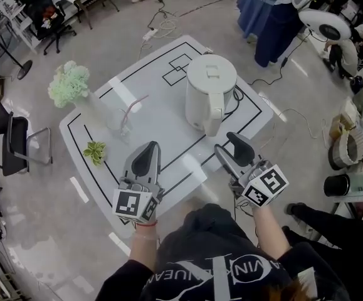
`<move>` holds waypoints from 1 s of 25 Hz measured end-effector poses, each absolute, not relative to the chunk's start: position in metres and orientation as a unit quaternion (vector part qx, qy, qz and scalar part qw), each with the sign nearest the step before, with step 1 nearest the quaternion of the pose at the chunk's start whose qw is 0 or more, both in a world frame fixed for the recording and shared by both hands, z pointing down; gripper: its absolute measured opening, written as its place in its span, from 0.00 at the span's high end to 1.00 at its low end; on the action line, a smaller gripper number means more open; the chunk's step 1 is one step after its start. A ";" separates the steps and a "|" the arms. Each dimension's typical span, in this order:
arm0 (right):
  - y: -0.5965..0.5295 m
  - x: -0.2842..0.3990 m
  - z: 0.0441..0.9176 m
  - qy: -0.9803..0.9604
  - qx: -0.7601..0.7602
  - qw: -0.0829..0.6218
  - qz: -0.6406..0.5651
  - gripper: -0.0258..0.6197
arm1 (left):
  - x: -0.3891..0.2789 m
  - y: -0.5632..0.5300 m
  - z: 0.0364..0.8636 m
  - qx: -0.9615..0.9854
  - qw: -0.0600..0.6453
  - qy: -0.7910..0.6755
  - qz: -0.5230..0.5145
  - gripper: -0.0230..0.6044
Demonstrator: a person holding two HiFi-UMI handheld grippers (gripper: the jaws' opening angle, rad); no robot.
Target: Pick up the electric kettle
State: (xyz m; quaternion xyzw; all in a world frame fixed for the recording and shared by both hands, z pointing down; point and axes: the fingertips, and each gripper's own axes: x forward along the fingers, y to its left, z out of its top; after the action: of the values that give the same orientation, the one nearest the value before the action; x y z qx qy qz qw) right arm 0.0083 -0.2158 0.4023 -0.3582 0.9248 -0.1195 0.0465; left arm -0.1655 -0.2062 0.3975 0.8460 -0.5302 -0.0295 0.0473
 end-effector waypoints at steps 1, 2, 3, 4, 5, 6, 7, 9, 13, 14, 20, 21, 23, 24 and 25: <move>-0.218 0.008 0.402 0.925 -0.357 0.046 -0.119 0.67 | -0.165 -0.207 0.398 0.846 0.049 -0.531 -0.032 0.94; -0.221 0.008 0.401 0.926 -0.354 0.047 -0.119 0.67 | -0.166 -0.209 0.398 0.845 0.052 -0.532 -0.035 0.94; -0.224 0.008 0.399 0.927 -0.351 0.048 -0.119 0.67 | -0.166 -0.211 0.398 0.843 0.055 -0.533 -0.038 0.94; -0.228 0.008 0.398 0.929 -0.347 0.048 -0.119 0.67 | -0.166 -0.213 0.399 0.842 0.058 -0.535 -0.040 0.94; -0.232 0.007 0.397 0.931 -0.343 0.047 -0.120 0.67 | -0.165 -0.215 0.400 0.841 0.060 -0.537 -0.040 0.94; -0.236 0.007 0.396 0.932 -0.339 0.046 -0.120 0.67 | -0.165 -0.217 0.401 0.839 0.062 -0.539 -0.039 0.94; -0.240 0.006 0.395 0.933 -0.335 0.045 -0.120 0.67 | -0.165 -0.219 0.402 0.838 0.065 -0.541 -0.038 0.94; -0.247 0.002 0.394 0.936 -0.327 0.045 -0.123 0.67 | -0.166 -0.224 0.404 0.835 0.069 -0.545 -0.038 0.94; -0.260 -0.008 0.388 0.945 -0.299 0.046 -0.127 0.67 | -0.162 -0.233 0.406 0.829 0.079 -0.552 -0.040 0.94; -0.264 -0.010 0.386 0.947 -0.293 0.047 -0.127 0.67 | -0.160 -0.236 0.406 0.828 0.081 -0.553 -0.040 0.94; -0.276 -0.022 0.380 0.957 -0.256 0.055 -0.127 0.69 | -0.156 -0.247 0.418 0.825 0.095 -0.556 -0.034 0.94; -0.276 -0.023 0.380 0.958 -0.249 0.057 -0.128 0.69 | -0.156 -0.248 0.419 0.824 0.097 -0.557 -0.033 0.94; -0.276 -0.024 0.380 0.961 -0.234 0.063 -0.134 0.69 | -0.156 -0.250 0.421 0.822 0.099 -0.559 -0.031 0.94; -0.276 -0.025 0.380 0.962 -0.227 0.065 -0.137 0.69 | -0.157 -0.252 0.422 0.821 0.099 -0.561 -0.031 0.94; -0.276 -0.025 0.380 0.963 -0.222 0.068 -0.139 0.69 | -0.158 -0.253 0.422 0.819 0.100 -0.564 -0.030 0.94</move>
State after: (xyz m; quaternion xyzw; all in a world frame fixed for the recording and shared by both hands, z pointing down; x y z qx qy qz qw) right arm -0.0250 -0.2758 0.3796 -0.2218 0.9628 -0.1390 0.0676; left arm -0.1578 -0.2526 0.4223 0.8195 -0.5635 -0.0300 0.1000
